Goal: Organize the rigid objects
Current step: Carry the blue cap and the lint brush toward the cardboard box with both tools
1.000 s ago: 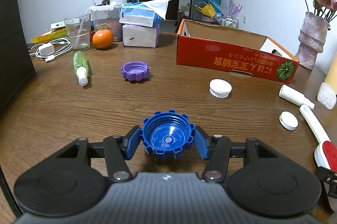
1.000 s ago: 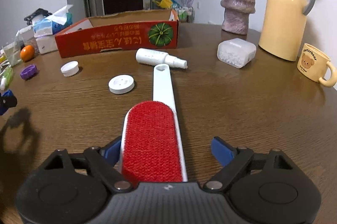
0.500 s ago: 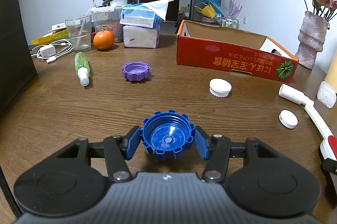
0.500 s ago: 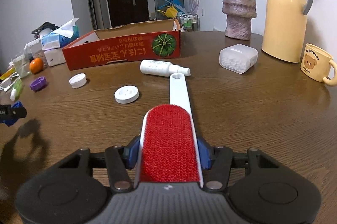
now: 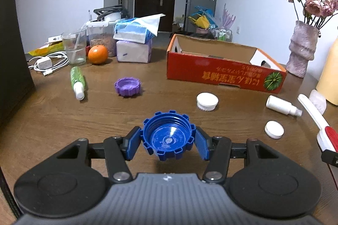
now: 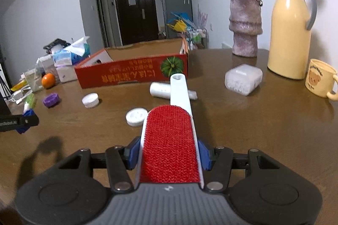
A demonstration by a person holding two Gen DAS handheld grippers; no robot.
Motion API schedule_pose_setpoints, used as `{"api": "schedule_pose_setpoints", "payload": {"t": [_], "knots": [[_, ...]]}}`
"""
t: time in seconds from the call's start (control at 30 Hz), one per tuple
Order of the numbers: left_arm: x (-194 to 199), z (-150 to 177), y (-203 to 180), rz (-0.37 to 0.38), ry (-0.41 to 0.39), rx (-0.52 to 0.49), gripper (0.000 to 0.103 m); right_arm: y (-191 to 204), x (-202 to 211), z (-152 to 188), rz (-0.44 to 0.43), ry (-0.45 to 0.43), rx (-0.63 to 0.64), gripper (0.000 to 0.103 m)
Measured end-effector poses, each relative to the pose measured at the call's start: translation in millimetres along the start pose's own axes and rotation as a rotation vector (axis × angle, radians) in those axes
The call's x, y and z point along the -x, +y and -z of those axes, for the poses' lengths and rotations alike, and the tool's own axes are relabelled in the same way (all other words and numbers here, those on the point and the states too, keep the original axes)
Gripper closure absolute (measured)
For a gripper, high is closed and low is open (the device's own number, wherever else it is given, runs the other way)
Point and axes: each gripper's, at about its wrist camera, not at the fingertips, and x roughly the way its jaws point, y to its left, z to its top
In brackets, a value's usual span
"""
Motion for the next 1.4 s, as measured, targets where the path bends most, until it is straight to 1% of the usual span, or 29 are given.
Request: {"api": "schedule_pose_setpoints", "payload": {"t": [0.3,0.6,0.93,1.4], "knots": [[0.8,-20.0,-18.9,0.010,-0.032,-0.019,0.047,5.1,-1.8,-22.4,-0.040,-0.044,0.017,0.049],[-6.1,-45.3,-38.8,0.018,-0.059,-0.033,0.047,12.6,-13.4,-50.2,-0.067,-0.082,0.038,0.049],[-24.8,-68.4,-53.6,0.030,-0.074,-0.013,0.047,23.0,-33.0,-80.2,-0.104,-0.130,0.050,0.049],[-56.6,-101.3,-60.4,0.056,-0.081,0.046,0.047,32.7,-67.6,-109.8,-0.110,-0.171,0.019,0.049]]}}
